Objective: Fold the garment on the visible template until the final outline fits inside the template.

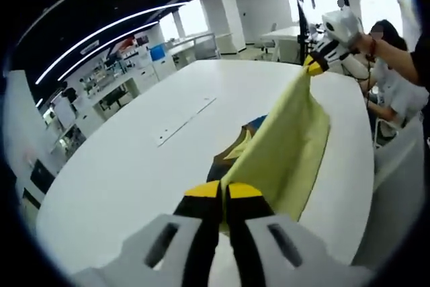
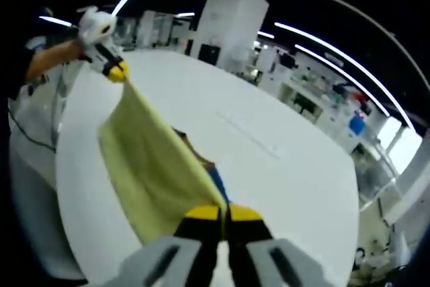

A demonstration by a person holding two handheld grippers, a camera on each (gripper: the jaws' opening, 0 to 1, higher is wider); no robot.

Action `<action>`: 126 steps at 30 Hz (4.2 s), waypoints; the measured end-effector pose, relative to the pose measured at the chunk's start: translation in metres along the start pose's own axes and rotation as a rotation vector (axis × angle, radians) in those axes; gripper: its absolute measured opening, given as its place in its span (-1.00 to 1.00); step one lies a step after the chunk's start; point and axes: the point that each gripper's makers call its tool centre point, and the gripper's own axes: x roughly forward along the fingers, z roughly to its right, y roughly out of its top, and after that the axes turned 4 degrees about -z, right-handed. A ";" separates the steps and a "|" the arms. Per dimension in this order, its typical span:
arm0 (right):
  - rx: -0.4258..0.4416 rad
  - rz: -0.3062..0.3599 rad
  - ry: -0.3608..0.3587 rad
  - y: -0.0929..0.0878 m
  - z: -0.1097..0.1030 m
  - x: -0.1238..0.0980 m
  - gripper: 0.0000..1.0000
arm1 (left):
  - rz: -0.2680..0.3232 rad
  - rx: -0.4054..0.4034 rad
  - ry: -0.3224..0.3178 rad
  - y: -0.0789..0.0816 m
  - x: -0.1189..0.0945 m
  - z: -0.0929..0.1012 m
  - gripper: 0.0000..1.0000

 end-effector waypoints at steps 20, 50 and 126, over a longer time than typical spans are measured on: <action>0.073 -0.058 0.025 -0.022 0.011 0.066 -1.00 | -0.072 -0.181 -0.038 -0.037 0.063 -0.027 -1.00; 0.138 -0.161 0.029 -0.053 0.017 0.126 -0.99 | -0.172 -0.142 -0.020 -0.088 0.125 -0.040 -0.93; 0.488 0.013 -0.072 -0.026 0.060 0.135 -0.39 | -0.050 -0.342 0.184 -0.090 0.101 -0.091 -0.33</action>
